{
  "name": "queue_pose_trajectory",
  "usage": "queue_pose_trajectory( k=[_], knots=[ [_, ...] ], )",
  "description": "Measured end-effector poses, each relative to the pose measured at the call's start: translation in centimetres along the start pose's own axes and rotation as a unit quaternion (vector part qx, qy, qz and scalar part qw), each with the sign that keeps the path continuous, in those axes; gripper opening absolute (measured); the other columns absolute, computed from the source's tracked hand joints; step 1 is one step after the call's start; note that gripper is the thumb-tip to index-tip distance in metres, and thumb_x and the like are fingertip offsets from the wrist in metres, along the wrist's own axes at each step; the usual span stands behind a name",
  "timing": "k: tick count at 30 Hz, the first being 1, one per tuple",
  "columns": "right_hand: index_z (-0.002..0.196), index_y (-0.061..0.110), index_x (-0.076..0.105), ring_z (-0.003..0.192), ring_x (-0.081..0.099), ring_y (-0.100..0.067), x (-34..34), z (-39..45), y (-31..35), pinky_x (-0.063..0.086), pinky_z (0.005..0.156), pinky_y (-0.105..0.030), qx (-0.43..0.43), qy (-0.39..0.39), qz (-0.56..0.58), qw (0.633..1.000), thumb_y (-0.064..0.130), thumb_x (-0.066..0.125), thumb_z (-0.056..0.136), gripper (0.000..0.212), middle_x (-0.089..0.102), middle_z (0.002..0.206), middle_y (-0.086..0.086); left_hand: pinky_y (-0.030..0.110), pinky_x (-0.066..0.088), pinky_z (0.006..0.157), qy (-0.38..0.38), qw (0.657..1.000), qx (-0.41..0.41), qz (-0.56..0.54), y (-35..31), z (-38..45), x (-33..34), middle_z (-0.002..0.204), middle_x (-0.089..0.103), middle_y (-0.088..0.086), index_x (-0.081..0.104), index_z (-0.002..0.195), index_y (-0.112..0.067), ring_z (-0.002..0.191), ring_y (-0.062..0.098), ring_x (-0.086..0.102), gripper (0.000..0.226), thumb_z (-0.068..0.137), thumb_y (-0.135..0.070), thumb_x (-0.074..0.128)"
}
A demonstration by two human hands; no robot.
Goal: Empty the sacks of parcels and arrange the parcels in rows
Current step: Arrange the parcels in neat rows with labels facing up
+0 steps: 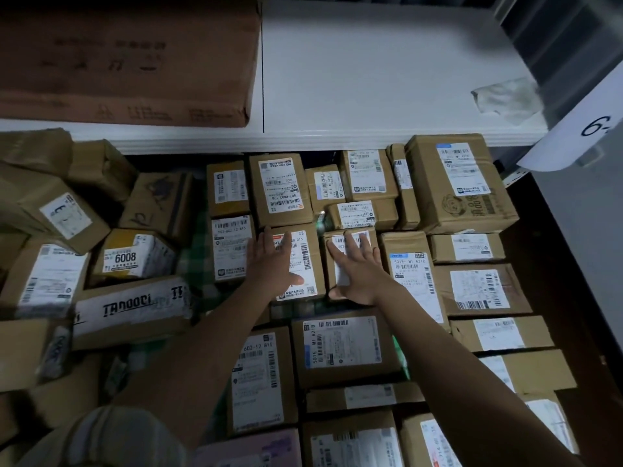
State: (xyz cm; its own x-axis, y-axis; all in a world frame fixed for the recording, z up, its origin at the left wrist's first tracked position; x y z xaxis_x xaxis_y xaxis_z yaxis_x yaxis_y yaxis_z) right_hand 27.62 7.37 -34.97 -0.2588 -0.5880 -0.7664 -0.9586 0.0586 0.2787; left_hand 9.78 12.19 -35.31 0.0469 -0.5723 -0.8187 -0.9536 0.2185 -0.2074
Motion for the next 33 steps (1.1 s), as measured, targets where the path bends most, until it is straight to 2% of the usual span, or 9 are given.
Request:
queue_pose_trajectory(
  k=[2,4,8,12,16,18,22,27,33],
  knots=[
    [0.156,0.030,0.006,0.146,-0.023,-0.030,-0.5,0.2,0.2,-0.006,0.119,-0.052,-0.003,-0.021,0.020,1.000,0.044,0.063,0.089,0.089,-0.020,0.161,-0.004,0.047,-0.012,0.116,-0.008,1.000,0.001,-0.002,0.0,0.0,-0.1,0.157,-0.018,0.021,-0.007,0.154,-0.020,0.147,0.034,-0.013,0.104,0.085,-0.049,0.065],
    [0.153,0.028,0.023,0.150,-0.006,-0.029,-1.9,1.0,0.2,0.005,0.121,-0.049,-0.015,-0.098,0.030,0.995,0.043,0.056,0.093,0.070,-0.001,0.164,-0.006,0.050,-0.011,0.115,-0.019,1.000,-0.002,0.002,0.2,0.1,-0.3,0.158,-0.012,0.021,-0.002,0.154,-0.021,0.147,0.034,-0.008,0.106,0.081,-0.051,0.069],
    [0.148,0.021,0.037,0.147,0.015,-0.033,-5.3,3.7,-0.2,0.019,0.119,-0.048,-0.003,-0.205,0.054,0.977,0.028,0.047,0.096,0.053,0.023,0.159,-0.011,0.054,-0.015,0.113,-0.013,1.000,-0.005,-0.008,0.3,0.7,-1.4,0.159,-0.001,0.018,0.008,0.153,-0.024,0.146,0.035,-0.005,0.103,0.077,-0.061,0.066],
    [0.152,0.022,0.026,0.149,-0.001,-0.032,-7.5,6.4,-1.4,0.005,0.121,-0.046,0.047,-0.191,0.018,0.980,0.033,0.043,0.100,0.056,0.008,0.163,-0.008,0.051,-0.008,0.115,-0.073,0.996,0.014,-0.052,-0.5,2.5,-3.4,0.158,0.003,0.014,0.020,0.150,-0.019,0.146,0.032,-0.004,0.077,0.091,-0.060,0.048],
    [0.155,0.024,0.016,0.148,-0.013,-0.036,-9.7,9.6,-3.1,0.003,0.121,-0.051,0.088,-0.179,0.014,0.980,0.042,0.034,0.102,0.059,-0.005,0.163,-0.009,0.045,0.015,0.116,-0.151,0.985,0.065,-0.059,-2.6,6.8,-5.1,0.148,0.026,0.014,0.040,0.136,-0.012,0.139,0.031,0.018,0.050,0.096,-0.040,0.049],
    [0.153,0.024,0.018,0.147,-0.009,-0.039,-10.4,10.8,-3.6,0.008,0.120,-0.052,0.117,-0.187,0.038,0.975,0.045,0.035,0.101,0.058,-0.002,0.163,-0.011,0.045,0.018,0.115,-0.160,0.983,0.087,-0.035,-4.0,9.3,-5.5,0.144,0.032,0.015,0.040,0.136,-0.012,0.136,0.032,0.025,0.049,0.096,-0.037,0.049],
    [0.141,0.020,0.028,0.135,0.023,-0.041,-11.3,12.1,-4.1,0.029,0.109,-0.049,0.170,-0.210,-0.031,0.962,0.050,0.041,0.097,0.054,0.024,0.149,-0.017,0.042,0.013,0.115,-0.126,0.984,0.127,-0.026,-6.3,13.1,-5.7,0.149,0.027,0.011,0.036,0.143,-0.016,0.140,0.030,0.018,0.048,0.098,-0.030,0.045],
    [0.142,0.021,0.027,0.134,0.025,-0.040,-11.7,12.5,-4.2,0.030,0.106,-0.047,0.189,-0.181,-0.049,0.964,0.054,0.044,0.093,0.062,0.025,0.148,-0.015,0.050,-0.002,0.118,-0.088,0.986,0.135,0.029,-8.1,17.0,-6.1,0.156,0.020,0.009,0.027,0.149,-0.023,0.144,0.028,0.014,0.060,0.093,-0.024,0.049],
    [0.145,0.023,0.025,0.135,0.025,-0.039,-11.7,12.0,-4.1,0.031,0.105,-0.046,0.197,-0.166,-0.055,0.965,0.055,0.045,0.093,0.064,0.025,0.149,-0.013,0.044,0.023,0.113,-0.100,0.977,0.100,-0.161,-8.7,20.5,-7.3,0.155,0.022,0.017,0.029,0.144,-0.004,0.140,0.034,0.026,0.046,0.101,-0.018,0.037]
  ],
)
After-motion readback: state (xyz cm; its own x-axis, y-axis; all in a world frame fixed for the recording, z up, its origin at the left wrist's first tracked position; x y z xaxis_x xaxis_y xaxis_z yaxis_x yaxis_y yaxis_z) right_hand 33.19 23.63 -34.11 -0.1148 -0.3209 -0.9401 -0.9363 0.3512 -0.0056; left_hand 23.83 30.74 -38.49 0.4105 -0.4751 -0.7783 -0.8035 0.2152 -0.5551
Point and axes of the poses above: each hand's wrist, its own z-axis towards the middle knuckle, its own x-axis out of the palm, y = z × x, the point moved 3 cm from there along z, towards the middle knuckle
